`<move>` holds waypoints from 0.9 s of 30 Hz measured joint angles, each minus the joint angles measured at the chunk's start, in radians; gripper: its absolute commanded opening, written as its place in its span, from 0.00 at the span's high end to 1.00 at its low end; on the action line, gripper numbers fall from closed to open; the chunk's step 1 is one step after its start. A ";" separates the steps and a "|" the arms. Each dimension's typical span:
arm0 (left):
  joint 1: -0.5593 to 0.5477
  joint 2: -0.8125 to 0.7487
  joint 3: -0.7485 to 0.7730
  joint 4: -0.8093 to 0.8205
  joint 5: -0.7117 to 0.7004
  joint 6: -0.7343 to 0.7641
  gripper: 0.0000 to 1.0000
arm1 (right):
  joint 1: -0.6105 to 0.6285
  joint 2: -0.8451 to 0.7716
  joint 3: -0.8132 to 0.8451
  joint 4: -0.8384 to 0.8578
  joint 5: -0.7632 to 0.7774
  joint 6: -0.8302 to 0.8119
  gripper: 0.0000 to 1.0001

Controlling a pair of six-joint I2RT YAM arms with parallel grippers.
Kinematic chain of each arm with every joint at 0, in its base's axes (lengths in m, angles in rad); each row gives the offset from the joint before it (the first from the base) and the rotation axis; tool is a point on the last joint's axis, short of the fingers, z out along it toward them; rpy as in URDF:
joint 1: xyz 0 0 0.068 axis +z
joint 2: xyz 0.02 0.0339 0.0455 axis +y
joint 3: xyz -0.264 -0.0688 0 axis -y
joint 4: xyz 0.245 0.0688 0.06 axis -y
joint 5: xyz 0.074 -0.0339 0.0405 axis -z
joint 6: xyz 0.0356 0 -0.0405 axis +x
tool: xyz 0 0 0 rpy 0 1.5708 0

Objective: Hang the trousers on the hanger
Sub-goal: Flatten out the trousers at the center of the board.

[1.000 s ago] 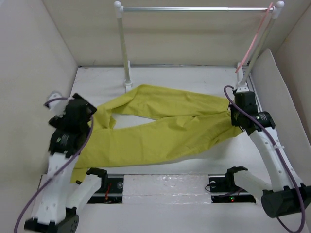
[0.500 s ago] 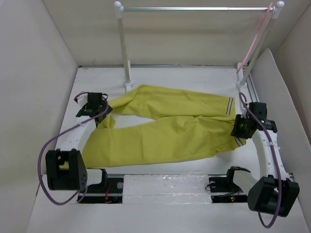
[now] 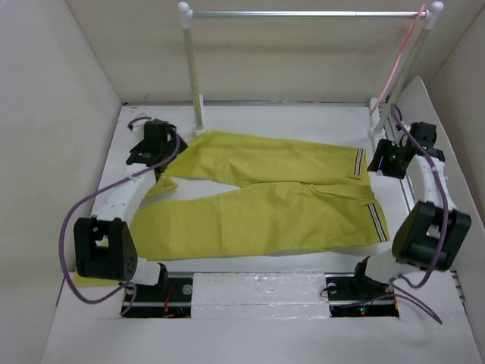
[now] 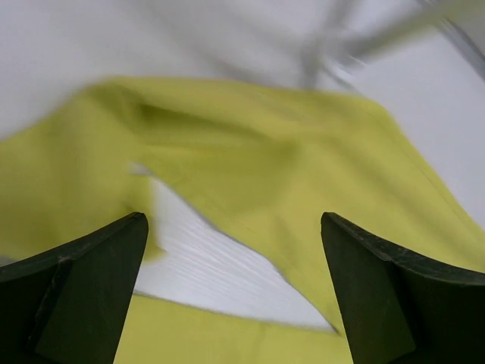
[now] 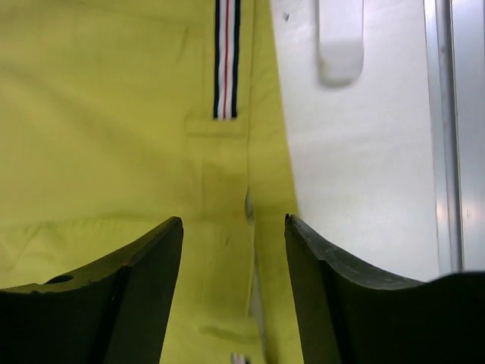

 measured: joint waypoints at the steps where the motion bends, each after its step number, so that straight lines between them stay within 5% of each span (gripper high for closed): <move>1: -0.065 -0.029 0.008 0.010 0.004 0.021 0.05 | -0.006 0.071 0.034 0.029 0.002 -0.009 0.34; 7: -0.601 -0.048 0.035 0.114 0.100 0.118 0.04 | -0.020 0.298 0.068 0.138 -0.008 -0.034 0.20; 11: -0.883 0.141 0.079 0.108 0.178 0.198 0.03 | -0.027 0.362 0.056 0.196 -0.019 -0.010 0.18; 20: -0.899 0.337 0.060 -0.008 0.198 0.253 0.06 | -0.027 0.437 0.029 0.330 -0.094 0.076 0.25; 21: -0.891 0.330 0.031 -0.020 0.195 0.253 0.06 | -0.027 0.444 0.029 0.352 -0.106 0.083 0.28; 23: -0.874 0.295 -0.015 -0.021 0.185 0.252 0.07 | -0.026 0.452 0.026 0.399 -0.137 0.107 0.54; 27: -0.838 0.208 -0.105 -0.058 0.171 0.229 0.07 | -0.021 0.458 -0.018 0.463 -0.163 0.135 0.86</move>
